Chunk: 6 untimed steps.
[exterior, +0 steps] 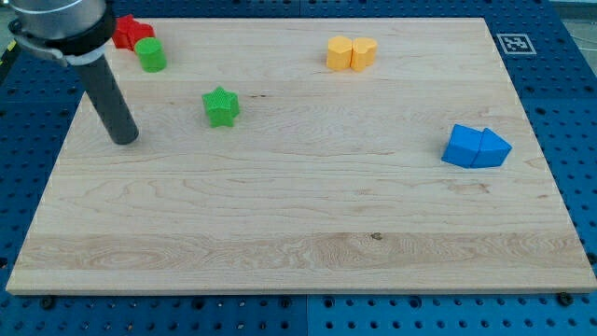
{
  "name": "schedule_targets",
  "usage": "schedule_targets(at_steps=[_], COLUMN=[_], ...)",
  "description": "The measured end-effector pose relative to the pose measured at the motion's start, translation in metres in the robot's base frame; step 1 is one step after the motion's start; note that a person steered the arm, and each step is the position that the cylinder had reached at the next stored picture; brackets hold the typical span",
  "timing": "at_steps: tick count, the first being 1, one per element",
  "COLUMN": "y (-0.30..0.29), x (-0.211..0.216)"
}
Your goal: Move the green star into the right side of the green circle
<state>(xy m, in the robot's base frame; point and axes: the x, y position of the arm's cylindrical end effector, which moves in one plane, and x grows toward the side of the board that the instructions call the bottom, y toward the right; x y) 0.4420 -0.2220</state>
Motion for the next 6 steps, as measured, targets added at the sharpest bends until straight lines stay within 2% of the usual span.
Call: schedule_targets(at_steps=[1,2,4,5,6], y=[0.015,0.057,0.149,0.167,0.160], x=[0.009,-0.010,-0.011,-0.007,-0.009])
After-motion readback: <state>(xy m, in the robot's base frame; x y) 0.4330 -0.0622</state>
